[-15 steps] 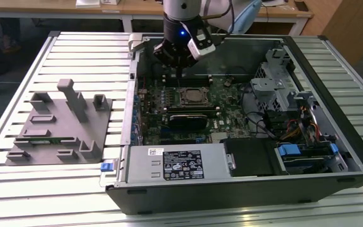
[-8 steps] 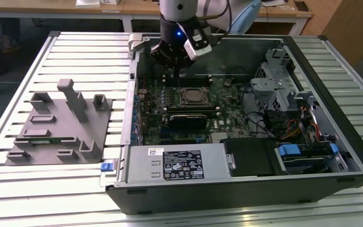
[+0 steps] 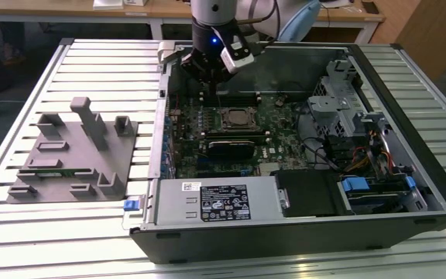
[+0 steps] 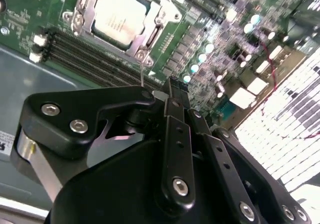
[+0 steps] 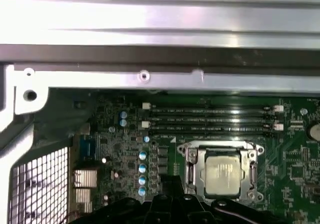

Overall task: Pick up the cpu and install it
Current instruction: 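Install the first cpu locking lever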

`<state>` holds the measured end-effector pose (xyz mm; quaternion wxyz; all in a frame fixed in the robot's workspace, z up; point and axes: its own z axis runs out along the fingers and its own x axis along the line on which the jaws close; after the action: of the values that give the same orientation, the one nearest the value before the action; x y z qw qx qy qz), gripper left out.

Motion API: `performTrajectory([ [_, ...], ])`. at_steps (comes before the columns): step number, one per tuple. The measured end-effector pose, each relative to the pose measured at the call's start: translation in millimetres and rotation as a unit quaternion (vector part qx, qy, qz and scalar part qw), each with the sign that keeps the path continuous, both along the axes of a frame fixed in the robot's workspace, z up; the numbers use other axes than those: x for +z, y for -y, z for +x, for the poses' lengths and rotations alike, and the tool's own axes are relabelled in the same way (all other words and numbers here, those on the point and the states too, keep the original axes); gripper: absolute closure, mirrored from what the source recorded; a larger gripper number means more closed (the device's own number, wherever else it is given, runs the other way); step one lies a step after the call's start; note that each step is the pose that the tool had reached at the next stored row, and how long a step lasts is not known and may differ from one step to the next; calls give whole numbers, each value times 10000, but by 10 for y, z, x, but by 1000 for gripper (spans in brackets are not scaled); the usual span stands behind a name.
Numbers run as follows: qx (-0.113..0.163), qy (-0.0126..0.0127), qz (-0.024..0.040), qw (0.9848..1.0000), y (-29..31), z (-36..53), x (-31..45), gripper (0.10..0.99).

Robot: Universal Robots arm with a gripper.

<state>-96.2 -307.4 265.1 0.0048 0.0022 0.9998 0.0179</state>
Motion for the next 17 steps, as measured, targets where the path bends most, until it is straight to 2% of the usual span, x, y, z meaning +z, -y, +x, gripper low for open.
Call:
performTrajectory([
  [3, -1, 1, 1, 10000, -63, -4, -16, 980],
  [13, -1, 1, 1, 10000, -173, -9, -62, 980],
  [17, -1, 0, 0, 10000, -200, 28, -67, 980],
])
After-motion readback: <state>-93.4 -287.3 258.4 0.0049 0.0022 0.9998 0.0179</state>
